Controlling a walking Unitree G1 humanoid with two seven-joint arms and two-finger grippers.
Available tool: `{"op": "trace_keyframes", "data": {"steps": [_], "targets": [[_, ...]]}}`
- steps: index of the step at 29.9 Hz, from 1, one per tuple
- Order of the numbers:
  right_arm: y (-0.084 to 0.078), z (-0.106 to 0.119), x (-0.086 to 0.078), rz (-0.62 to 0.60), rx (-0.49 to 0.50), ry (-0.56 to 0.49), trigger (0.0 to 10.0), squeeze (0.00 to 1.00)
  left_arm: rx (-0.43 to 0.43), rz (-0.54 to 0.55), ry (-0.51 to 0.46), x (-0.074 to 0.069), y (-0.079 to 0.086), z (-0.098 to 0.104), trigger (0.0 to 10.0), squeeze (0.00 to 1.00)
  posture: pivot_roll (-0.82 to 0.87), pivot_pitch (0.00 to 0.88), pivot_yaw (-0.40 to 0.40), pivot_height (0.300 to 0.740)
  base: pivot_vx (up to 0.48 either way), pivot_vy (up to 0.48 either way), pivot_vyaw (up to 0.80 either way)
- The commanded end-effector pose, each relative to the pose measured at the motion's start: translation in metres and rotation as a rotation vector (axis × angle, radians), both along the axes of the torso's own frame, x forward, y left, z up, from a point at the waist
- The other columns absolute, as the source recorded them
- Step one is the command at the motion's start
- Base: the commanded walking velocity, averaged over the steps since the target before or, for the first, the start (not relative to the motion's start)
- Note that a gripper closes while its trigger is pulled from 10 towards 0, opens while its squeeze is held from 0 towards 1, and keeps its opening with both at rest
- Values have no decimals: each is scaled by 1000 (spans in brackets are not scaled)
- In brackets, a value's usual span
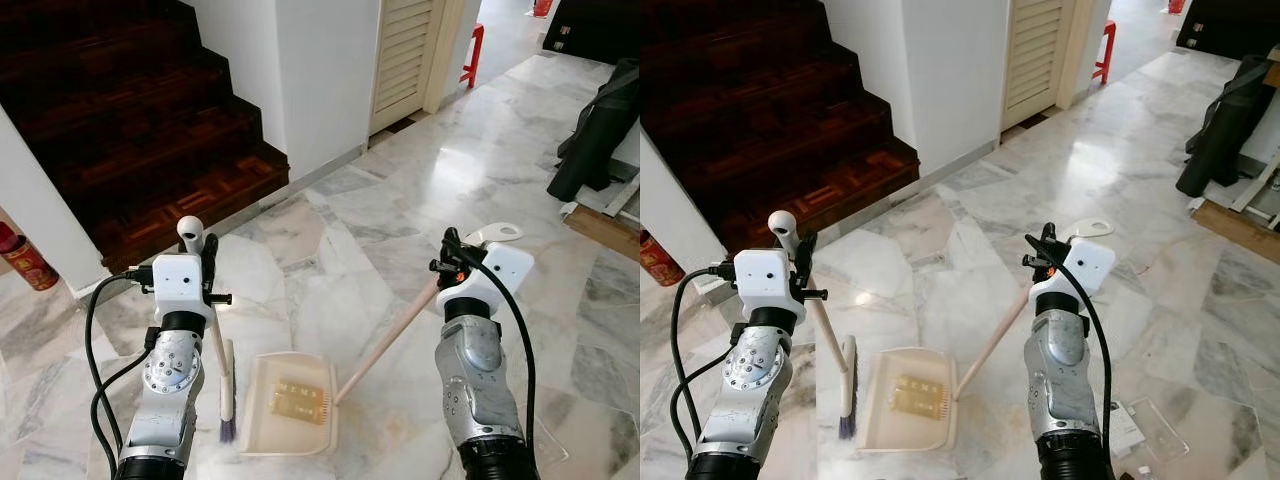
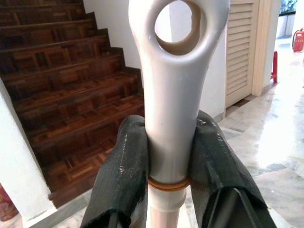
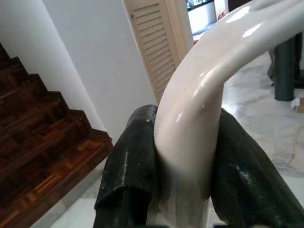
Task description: Sweep floor
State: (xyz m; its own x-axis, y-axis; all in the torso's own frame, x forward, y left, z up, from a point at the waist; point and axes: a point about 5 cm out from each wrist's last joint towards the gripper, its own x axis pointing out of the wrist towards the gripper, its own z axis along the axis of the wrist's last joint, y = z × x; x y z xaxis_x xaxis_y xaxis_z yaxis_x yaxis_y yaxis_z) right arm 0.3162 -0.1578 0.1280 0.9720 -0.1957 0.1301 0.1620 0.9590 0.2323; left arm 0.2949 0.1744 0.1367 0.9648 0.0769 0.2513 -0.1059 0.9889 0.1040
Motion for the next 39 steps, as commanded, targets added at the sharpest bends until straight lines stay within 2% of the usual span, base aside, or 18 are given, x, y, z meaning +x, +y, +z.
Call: {"op": "trace_keyframes", "data": {"steps": [1,9,19,23,31,39], "targets": [[1,12,0,1,7,-52,10000,0,15,-6,-33,-1,0,9,10000,0,73,81,52,740,0,0,0],[4,14,-1,10,-58,-67,10000,0,18,-2,-48,-3,0,10,10000,0,68,78,51,740,0,0,0],[0,14,1,4,-75,-66,10000,0,33,11,-69,-3,-2,13,10000,0,63,78,51,740,0,0,0],[-3,16,1,2,-129,-75,10000,0,32,10,-69,-3,-3,13,10000,0,59,80,51,740,0,0,0],[-10,16,0,-16,-129,-73,10000,0,32,9,-64,-4,-2,12,10000,0,59,90,54,740,0,0,0],[-7,17,0,-12,-111,-89,10000,0,16,2,-61,-4,-2,12,10000,0,61,88,58,740,0,30,0]]}}
